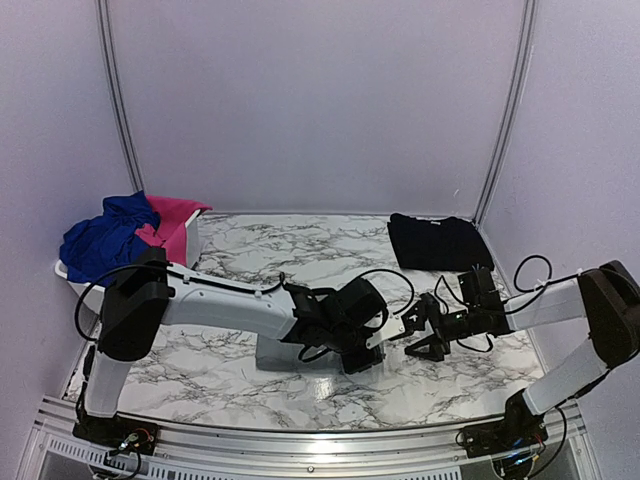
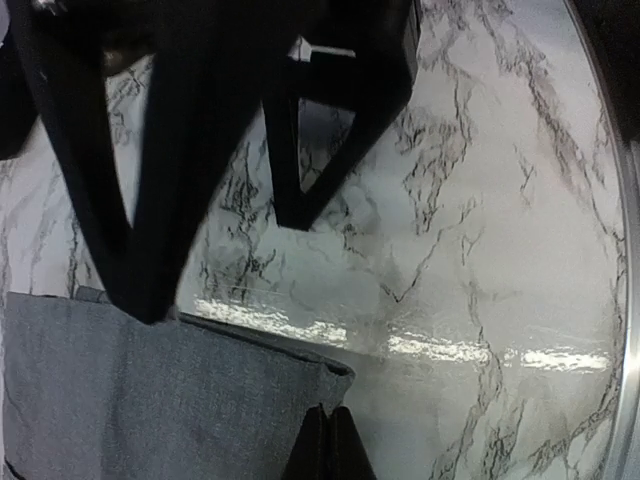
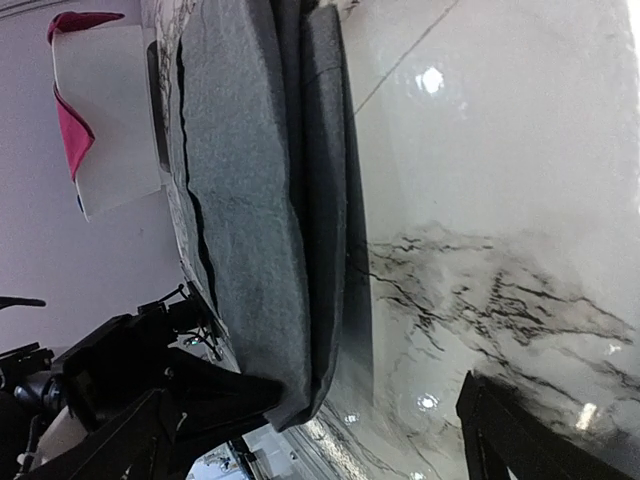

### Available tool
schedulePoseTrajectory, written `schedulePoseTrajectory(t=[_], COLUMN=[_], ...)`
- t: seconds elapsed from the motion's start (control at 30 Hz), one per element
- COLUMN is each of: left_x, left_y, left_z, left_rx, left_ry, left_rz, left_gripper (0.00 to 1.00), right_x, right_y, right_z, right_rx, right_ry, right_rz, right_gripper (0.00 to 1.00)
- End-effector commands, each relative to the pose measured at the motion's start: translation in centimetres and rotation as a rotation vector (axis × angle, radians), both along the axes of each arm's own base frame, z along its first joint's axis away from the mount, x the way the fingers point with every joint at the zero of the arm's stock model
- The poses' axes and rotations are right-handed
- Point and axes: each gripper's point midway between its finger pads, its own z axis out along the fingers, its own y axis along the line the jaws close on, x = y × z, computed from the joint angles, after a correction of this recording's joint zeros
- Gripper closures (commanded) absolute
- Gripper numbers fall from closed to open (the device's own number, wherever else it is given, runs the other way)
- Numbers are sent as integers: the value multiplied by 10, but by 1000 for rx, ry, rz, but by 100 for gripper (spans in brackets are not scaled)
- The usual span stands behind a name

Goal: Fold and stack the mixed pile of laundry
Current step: Pick up the square-folded shirt from the center of the board.

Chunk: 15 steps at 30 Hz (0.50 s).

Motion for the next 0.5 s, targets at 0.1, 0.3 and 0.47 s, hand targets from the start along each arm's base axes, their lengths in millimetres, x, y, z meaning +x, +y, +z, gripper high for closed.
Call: schedulePoseTrajectory(t=[0.1,0.3,0.47], left_x=[7,5,-1], left_y=[-9,-9,-7], left_z=[65,85,80], left_rx=[-169,-208,-197], left_ry=[-11,-16,-13], left_rz=[5,-2,-17], left_gripper=[100,100,100], right_x=[13,21,36], right_y=[31,50,68], right_z=[16,15,20], right_rx=[113,163,220], right_ry=[-4,26,44], right_rz=[-1,-14,-14], right_gripper=[1,5,15])
